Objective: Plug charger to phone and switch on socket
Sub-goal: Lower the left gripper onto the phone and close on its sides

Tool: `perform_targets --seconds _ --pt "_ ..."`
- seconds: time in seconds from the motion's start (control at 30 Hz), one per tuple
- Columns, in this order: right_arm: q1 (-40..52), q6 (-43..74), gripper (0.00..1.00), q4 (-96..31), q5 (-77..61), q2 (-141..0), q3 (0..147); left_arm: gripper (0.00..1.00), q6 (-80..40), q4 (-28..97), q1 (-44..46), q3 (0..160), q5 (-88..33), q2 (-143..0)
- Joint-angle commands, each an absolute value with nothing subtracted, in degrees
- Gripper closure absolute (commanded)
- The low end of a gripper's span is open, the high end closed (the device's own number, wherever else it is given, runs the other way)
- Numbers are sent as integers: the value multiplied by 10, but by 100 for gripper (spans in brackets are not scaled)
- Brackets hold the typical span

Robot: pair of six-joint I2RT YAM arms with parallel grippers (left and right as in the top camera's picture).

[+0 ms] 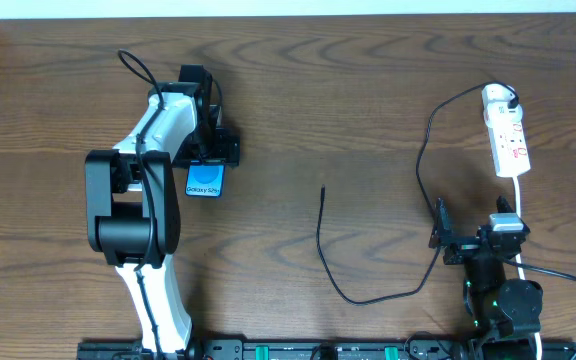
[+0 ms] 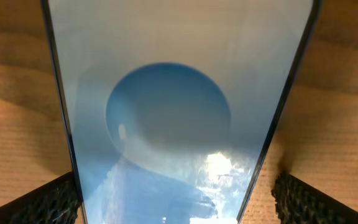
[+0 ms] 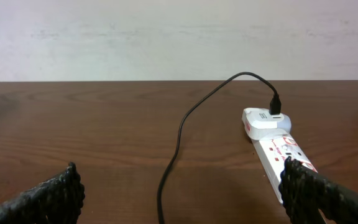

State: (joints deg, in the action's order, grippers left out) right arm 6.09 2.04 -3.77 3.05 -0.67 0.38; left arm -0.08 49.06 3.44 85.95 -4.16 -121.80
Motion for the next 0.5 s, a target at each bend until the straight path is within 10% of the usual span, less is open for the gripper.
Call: perform_targets --seconds 0.0,0.47 --pt "64 12 1 -39 35 -3 3 2 4 469 36 841 -34 -1221" --pt "64 12 1 -39 35 -3 3 2 4 456 36 799 -34 -1221"
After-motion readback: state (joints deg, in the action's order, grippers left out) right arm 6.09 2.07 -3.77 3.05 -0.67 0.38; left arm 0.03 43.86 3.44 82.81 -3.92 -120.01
